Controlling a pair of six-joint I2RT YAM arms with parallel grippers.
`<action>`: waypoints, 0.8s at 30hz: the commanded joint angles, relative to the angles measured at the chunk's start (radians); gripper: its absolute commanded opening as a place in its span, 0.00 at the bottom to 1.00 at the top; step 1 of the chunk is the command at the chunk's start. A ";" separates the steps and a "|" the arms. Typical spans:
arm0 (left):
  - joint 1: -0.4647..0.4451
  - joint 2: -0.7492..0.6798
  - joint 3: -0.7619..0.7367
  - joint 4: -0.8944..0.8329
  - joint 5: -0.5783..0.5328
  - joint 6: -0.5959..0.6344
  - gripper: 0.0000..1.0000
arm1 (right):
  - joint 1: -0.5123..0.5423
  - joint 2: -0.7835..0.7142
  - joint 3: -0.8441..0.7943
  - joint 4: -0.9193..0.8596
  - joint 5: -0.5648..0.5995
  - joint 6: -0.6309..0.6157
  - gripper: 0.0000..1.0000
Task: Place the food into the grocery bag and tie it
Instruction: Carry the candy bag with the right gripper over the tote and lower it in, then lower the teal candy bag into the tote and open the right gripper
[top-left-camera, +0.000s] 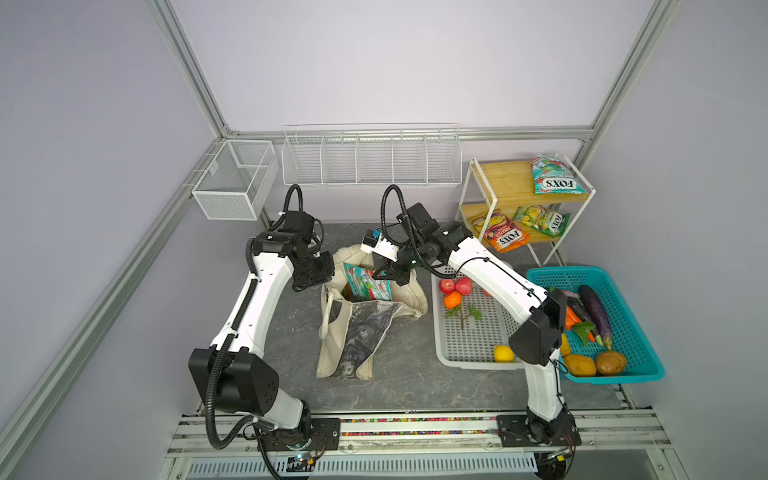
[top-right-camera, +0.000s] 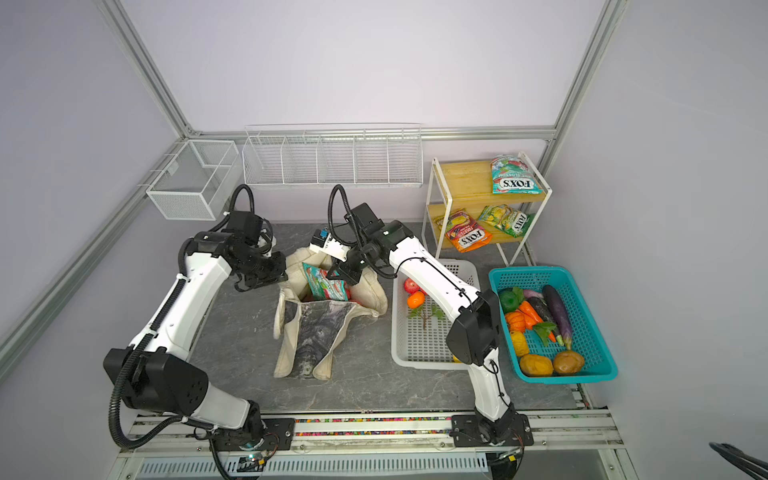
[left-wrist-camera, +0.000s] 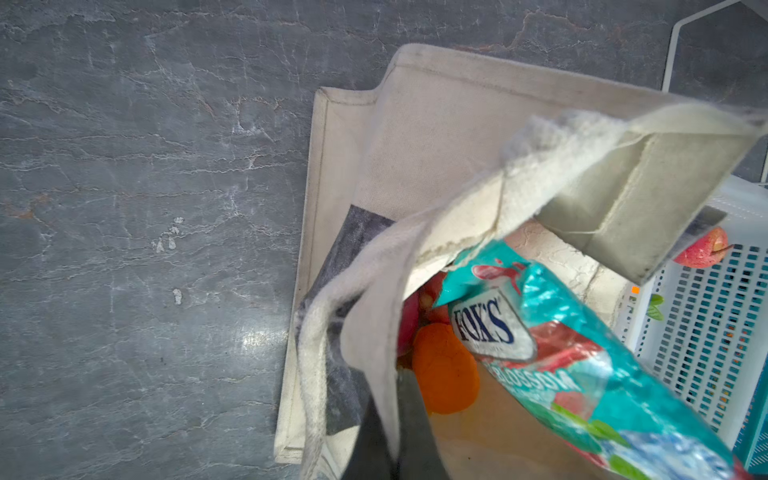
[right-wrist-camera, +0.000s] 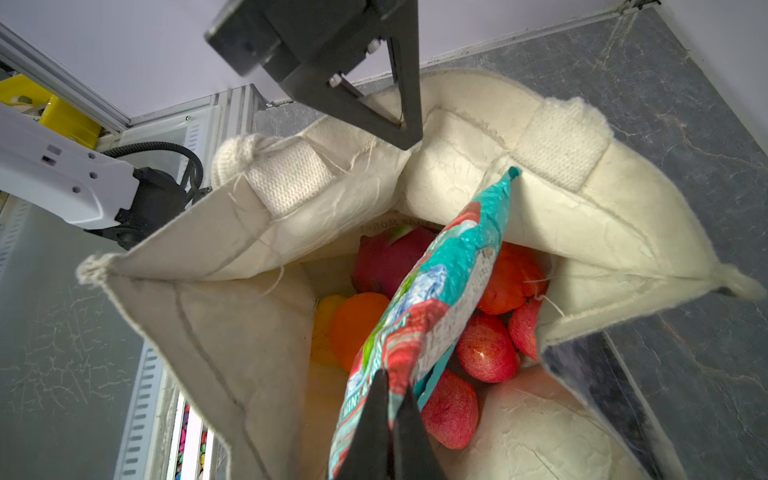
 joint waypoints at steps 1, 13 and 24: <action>0.004 -0.024 -0.015 0.000 0.012 -0.008 0.00 | 0.029 0.014 0.027 0.051 -0.025 -0.002 0.07; 0.004 -0.021 -0.004 0.002 -0.001 0.003 0.00 | 0.086 0.126 0.012 0.143 -0.002 0.172 0.07; 0.005 0.003 0.002 -0.020 -0.080 0.020 0.00 | 0.086 0.124 -0.054 0.173 0.069 0.192 0.44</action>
